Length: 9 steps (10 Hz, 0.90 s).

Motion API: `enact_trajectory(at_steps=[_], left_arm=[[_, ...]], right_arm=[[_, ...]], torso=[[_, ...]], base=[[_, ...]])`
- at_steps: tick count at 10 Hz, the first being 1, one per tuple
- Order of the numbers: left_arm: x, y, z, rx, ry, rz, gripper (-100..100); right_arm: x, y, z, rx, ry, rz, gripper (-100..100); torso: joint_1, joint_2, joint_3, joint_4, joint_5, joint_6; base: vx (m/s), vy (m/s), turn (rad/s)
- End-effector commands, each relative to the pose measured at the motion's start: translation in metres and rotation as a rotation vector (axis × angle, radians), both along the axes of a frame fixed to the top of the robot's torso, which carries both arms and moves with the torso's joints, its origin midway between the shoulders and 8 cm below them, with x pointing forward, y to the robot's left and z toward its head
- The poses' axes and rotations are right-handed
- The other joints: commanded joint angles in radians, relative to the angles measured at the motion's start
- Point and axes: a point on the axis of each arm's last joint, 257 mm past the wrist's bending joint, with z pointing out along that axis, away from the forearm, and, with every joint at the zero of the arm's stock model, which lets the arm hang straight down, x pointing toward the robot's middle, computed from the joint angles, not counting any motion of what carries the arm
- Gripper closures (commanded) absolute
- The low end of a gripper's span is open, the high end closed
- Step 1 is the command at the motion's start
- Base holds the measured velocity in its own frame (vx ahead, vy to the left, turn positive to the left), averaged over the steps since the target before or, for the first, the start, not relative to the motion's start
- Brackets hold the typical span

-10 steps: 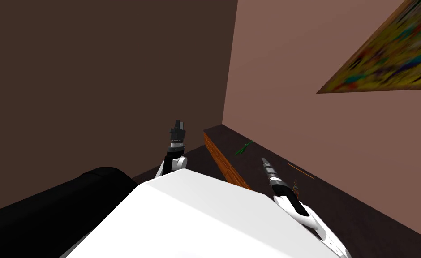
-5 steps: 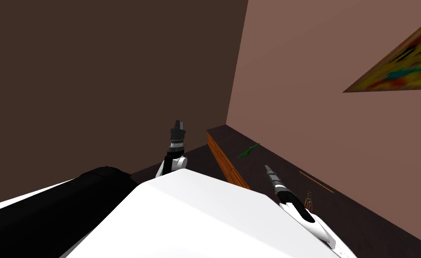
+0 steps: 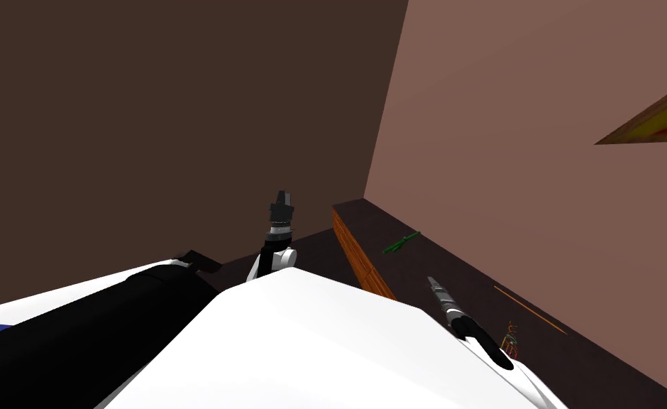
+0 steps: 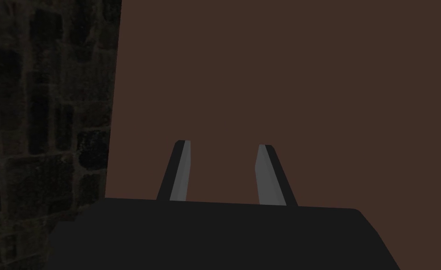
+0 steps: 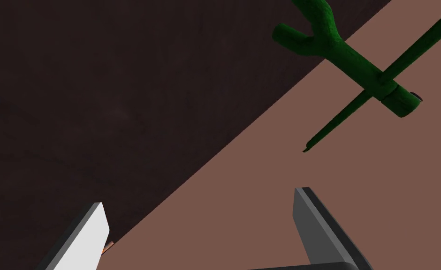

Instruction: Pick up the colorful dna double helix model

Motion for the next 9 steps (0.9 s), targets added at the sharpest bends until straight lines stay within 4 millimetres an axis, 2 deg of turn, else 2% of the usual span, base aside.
enact_trajectory(at_steps=[1,2,3,4,5,6,7,8,9], left_arm=[[0.000,0.000,0.000,0.000,0.000,0.000,0],[0.000,0.000,0.000,0.000,0.000,0.000,0],[0.000,0.000,0.000,0.000,0.000,0.000,0],[0.000,0.000,0.000,0.000,0.000,0.000,0],[0.000,0.000,0.000,0.000,0.000,0.000,0],[0.000,0.000,0.000,0.000,0.000,0.000,0],[0.000,0.000,0.000,0.000,0.000,0.000,0],[0.000,0.000,0.000,0.000,0.000,0.000,0],[0.000,0.000,0.000,0.000,0.000,0.000,0]], right_arm=[[-0.012,-0.015,-0.010,-0.013,0.041,-0.015,-100],[-0.018,-0.018,-0.014,-0.013,0.054,-0.024,-100],[-0.038,-0.036,-0.025,-0.037,0.121,-0.046,-100],[-0.043,-0.039,-0.028,-0.037,0.131,-0.053,-100],[-0.067,-0.058,-0.039,-0.060,0.201,-0.080,-100],[-0.069,-0.059,-0.039,-0.061,0.204,-0.083,-100],[-0.090,-0.075,-0.046,-0.082,0.266,-0.105,-100],[-0.095,-0.078,-0.048,-0.083,0.275,-0.112,-100],[-0.121,-0.095,-0.055,-0.103,0.343,-0.140,-100]], torso=[[0.000,0.000,0.000,0.000,0.000,0.000],[0.000,0.000,0.000,0.000,0.000,0.000],[0.000,0.000,0.000,0.000,0.000,0.001],[0.000,0.000,0.000,0.000,0.000,0.000],[0.000,0.000,0.000,0.000,0.000,0.000],[-0.001,0.000,0.000,0.000,0.000,0.000],[-0.001,0.000,0.000,0.000,0.000,0.000],[-0.001,0.000,0.000,0.000,0.000,0.000],[-0.001,0.000,0.000,0.000,0.000,0.001]], base=[[-0.015,-0.016,0.088],[-0.005,-0.008,-0.004],[-0.009,-0.010,0.140],[-0.010,-0.015,0.115],[-0.015,-0.023,0.143],[-0.015,-0.022,0.081],[-0.018,-0.020,0.147],[-0.015,-0.023,0.068],[-0.018,-0.024,0.124]])
